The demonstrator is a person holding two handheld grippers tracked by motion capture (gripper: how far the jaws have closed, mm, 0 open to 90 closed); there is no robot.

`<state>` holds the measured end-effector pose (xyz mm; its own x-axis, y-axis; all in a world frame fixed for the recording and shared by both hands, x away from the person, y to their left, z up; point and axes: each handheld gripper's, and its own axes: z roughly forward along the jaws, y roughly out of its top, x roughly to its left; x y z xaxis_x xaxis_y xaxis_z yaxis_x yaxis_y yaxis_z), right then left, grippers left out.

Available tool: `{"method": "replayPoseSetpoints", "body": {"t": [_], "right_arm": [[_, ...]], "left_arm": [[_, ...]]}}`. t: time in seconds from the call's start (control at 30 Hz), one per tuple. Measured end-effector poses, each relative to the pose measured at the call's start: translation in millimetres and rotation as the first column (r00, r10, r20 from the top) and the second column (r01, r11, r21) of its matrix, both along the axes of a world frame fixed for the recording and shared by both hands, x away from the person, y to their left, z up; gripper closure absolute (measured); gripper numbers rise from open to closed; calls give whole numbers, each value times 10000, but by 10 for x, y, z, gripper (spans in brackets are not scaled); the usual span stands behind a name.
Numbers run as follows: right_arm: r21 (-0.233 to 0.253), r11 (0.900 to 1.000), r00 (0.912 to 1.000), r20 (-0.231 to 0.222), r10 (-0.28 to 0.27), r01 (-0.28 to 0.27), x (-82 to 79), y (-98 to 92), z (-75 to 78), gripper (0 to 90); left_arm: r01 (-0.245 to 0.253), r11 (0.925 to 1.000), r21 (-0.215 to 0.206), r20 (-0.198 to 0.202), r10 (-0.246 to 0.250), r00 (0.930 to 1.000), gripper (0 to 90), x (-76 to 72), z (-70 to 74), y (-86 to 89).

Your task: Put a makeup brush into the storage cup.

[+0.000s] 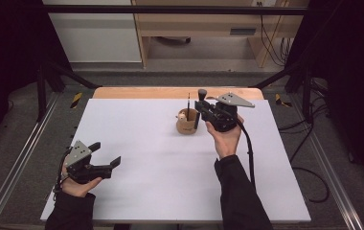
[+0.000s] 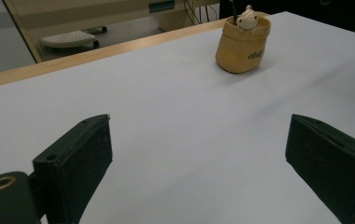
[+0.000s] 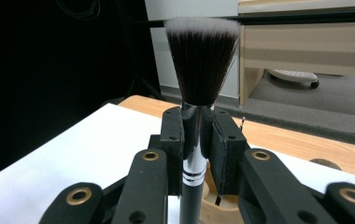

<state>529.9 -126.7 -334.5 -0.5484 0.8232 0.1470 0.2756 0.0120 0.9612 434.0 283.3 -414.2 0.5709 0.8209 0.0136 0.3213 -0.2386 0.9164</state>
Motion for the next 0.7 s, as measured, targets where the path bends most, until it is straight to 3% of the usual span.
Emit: {"method": "replayPoseSetpoints", "body": {"t": [0.7], "right_arm": [[-226, 9979, 9982, 6, -600, 600, 324, 54, -22, 776]], "left_arm": [[107, 9999, 5, 22, -107, 9999, 67, 1, -7, -14]]}}
